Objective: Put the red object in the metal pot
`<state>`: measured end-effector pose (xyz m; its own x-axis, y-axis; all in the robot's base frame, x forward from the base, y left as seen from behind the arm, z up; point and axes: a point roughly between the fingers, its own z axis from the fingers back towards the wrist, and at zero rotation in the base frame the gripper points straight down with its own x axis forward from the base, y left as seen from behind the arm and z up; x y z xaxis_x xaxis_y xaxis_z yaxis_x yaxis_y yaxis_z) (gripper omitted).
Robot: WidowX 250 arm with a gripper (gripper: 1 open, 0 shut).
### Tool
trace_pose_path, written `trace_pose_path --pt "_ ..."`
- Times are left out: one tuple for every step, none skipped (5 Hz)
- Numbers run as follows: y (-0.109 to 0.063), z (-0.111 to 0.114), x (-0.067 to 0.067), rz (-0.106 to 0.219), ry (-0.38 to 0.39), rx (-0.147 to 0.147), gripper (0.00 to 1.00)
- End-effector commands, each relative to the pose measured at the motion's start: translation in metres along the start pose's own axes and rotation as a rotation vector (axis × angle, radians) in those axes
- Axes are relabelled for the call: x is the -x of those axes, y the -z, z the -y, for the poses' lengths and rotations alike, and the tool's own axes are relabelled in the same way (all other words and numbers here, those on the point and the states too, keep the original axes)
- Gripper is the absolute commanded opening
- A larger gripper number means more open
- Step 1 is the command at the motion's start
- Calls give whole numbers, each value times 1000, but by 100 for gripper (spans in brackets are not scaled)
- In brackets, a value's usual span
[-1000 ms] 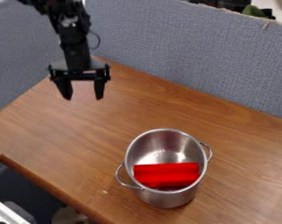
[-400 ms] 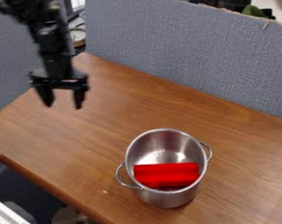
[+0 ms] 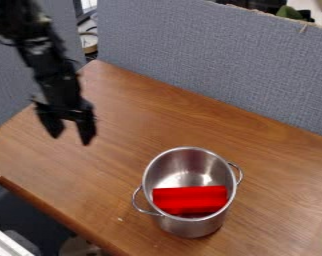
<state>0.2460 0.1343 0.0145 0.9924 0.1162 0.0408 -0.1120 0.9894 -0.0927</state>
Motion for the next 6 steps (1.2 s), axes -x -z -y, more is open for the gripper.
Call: trace_pose_path --pt "-4 37 -14 43 246 6 100" --pt "7 58 -16 27 394 -18 0" --pt "-9 56 3 71 164 -67 0" --pt "-35 74 25 87 20 -112 100" --pt "-58 90 28 88 -83 -122 0" --pt "-82 107 25 120 -161 -124 0"
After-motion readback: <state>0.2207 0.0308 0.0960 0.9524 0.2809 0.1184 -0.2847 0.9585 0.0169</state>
